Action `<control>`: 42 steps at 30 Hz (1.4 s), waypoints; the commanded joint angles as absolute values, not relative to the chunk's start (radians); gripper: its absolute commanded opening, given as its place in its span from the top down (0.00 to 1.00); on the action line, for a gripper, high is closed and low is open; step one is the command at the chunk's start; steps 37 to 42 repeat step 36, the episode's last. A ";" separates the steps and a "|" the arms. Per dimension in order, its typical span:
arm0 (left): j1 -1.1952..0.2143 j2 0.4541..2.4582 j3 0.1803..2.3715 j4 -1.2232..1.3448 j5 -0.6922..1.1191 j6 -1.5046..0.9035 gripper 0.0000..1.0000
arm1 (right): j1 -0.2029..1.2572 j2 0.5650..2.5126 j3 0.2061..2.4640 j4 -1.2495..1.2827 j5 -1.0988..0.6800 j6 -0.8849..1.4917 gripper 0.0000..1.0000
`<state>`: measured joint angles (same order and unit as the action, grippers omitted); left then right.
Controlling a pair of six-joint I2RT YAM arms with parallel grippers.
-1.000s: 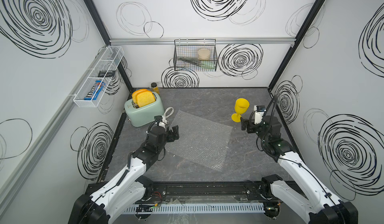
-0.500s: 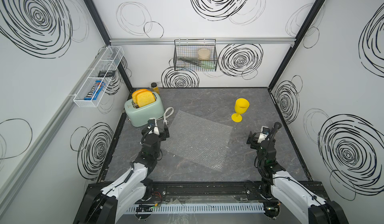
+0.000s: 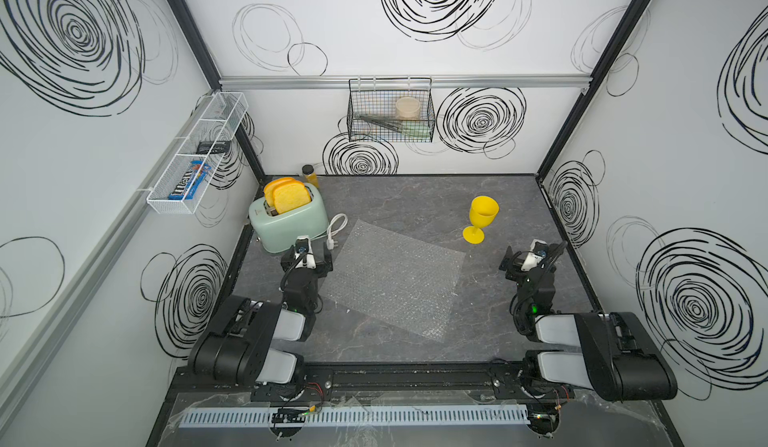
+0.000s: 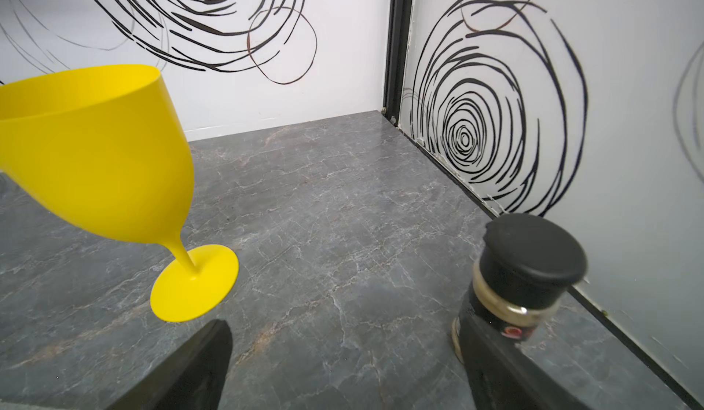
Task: Unpack wine glasses from bubble wrap
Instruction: Reset both arms
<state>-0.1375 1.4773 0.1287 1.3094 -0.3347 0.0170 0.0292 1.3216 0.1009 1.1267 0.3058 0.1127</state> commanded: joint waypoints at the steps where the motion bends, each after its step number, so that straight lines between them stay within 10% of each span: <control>1: -0.109 1.487 0.171 1.393 -0.284 -0.011 0.04 | 0.021 1.350 0.170 1.144 0.227 0.119 0.03; 42: -0.097 1.494 0.171 1.410 -0.270 -0.018 0.04 | 0.029 1.474 0.251 1.108 0.193 0.088 0.03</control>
